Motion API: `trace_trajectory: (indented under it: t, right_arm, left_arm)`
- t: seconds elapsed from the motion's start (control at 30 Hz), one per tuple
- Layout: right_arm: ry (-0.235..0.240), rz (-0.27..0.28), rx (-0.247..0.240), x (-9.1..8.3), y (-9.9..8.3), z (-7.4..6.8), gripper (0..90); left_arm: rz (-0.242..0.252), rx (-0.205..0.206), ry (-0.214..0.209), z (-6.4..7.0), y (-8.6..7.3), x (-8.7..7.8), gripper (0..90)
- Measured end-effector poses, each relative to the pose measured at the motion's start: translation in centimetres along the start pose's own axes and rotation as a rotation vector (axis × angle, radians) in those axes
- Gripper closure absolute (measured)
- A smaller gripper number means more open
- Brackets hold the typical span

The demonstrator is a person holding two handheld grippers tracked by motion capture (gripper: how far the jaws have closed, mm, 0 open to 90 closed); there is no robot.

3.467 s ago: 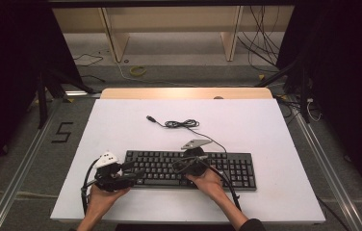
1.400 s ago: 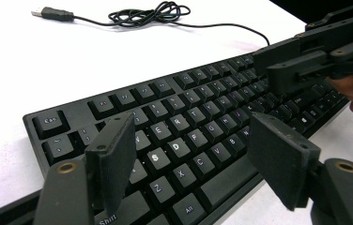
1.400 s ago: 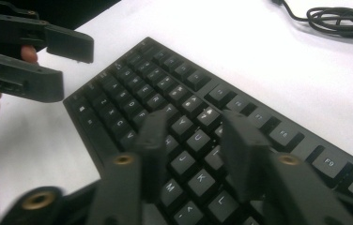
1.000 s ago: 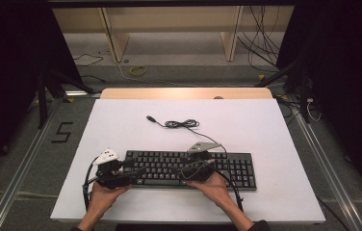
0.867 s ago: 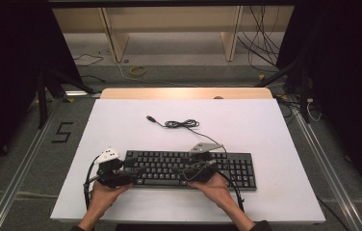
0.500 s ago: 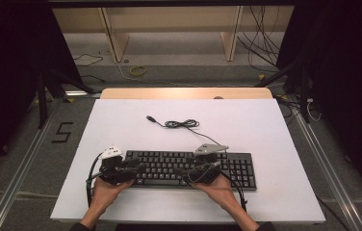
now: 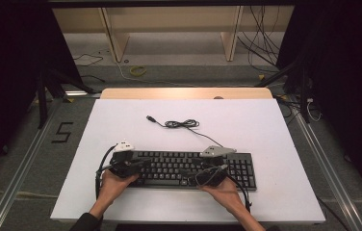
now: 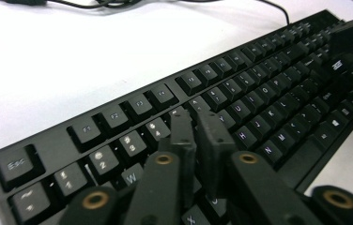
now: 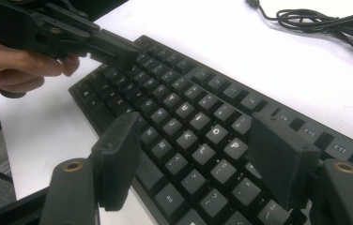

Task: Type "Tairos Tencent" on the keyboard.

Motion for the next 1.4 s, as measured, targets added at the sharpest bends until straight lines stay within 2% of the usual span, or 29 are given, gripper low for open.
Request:
trace_trajectory:
  t: [0.13,0.63,0.7,0.8,0.97,1.17,1.23,1.4]
  right_arm:
    - [-0.002,0.005,0.002,-0.3,0.0,0.1,34.7]
    - [0.01,0.022,-0.005,-0.8,-0.2,-0.2,31.4]
    - [0.01,0.022,-0.005,-0.8,-0.2,-0.2,31.5]
    - [0.01,0.02,-0.002,-0.8,-0.3,-0.2,31.5]
    - [0.009,0.015,-0.007,-0.6,-0.3,-0.2,31.5]
    - [-0.007,0.019,-0.012,-0.4,-0.2,0.0,31.6]
    - [-0.008,0.021,-0.01,-0.3,-0.2,0.1,31.6]
    - [-0.011,0.023,-0.011,0.0,0.1,0.3,32.5]
  left_arm:
    - [-0.026,0.009,-0.006,0.1,-0.1,0.6,88.8]
    - [-0.063,0.022,0.002,-0.1,-0.2,1.7,88.9]
    - [-0.08,0.039,0.004,0.0,-0.2,1.9,88.9]
    - [-0.098,0.034,0.004,0.1,-0.5,2.2,89.0]
    - [-0.11,0.062,0.026,0.3,-0.6,2.3,89.3]
    - [-0.089,0.049,0.031,0.2,-0.5,2.2,88.9]
    - [-0.07,0.033,0.008,0.2,-0.4,1.9,79.1]
    - [-0.029,0.023,0.028,0.0,0.0,1.0,69.2]
Point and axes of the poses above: each handheld gripper's, and its own axes: x roughly forward along the jaws, y roughly out of its top, z roughly to its right, the point moved 8 cm from there along x, roughly forward along the jaws, and after that the axes turned 15 degrees about x, right-handed, at the moved point
